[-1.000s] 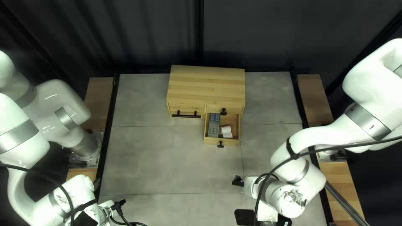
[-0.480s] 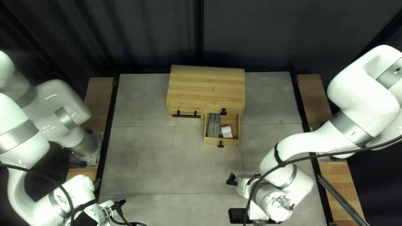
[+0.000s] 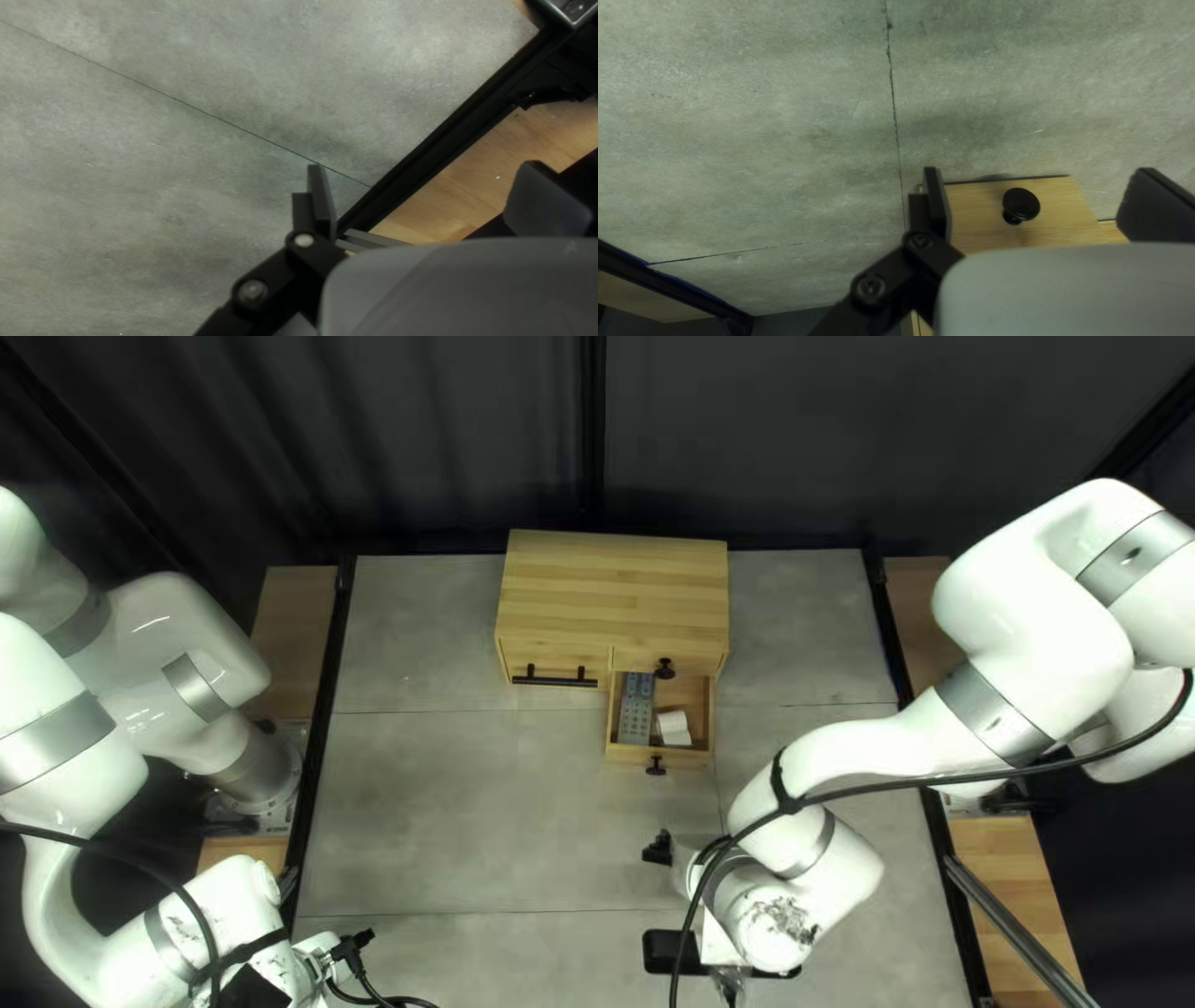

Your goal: Open drawers and place objects into drawer and close

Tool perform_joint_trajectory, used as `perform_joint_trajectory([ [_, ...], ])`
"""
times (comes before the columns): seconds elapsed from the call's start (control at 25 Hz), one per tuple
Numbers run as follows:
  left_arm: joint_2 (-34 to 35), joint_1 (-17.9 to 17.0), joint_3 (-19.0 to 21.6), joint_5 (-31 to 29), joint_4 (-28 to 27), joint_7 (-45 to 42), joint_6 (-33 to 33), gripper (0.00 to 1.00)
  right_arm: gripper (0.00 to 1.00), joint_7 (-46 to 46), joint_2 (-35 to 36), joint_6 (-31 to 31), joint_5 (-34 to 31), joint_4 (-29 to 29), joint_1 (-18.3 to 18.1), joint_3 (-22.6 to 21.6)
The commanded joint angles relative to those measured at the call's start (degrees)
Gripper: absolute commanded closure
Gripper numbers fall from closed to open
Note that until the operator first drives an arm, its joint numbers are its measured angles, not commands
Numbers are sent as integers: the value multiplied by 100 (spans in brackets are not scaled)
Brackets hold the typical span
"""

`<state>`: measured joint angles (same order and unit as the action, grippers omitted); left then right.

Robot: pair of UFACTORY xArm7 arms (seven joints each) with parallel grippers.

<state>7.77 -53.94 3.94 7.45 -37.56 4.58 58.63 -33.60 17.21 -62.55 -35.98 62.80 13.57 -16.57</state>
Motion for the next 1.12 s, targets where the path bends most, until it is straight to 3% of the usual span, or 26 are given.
perform_joint_trajectory([
  [0.04, 0, 0, 0, 0, 0, 0, 0, 0, 0, -109, 331, -409, -152, 259, 129, 19],
  [0.12, 0, 0, 0, 0, 0, 0, 0, 0, 0, -181, 673, -803, -307, 648, 226, 103],
  [0.28, 0, 0, 0, 0, 0, 0, 0, 0, 0, -166, 837, -880, -536, 759, 220, 216],
  [0.68, 0, 0, 0, 0, 0, 0, 0, 0, 0, 84, 359, -157, -824, 16, -47, 382],
  [1.12, 0, 0, 0, 0, 0, 0, 0, 0, 0, -270, 611, 85, -1148, 177, -207, 533],
])
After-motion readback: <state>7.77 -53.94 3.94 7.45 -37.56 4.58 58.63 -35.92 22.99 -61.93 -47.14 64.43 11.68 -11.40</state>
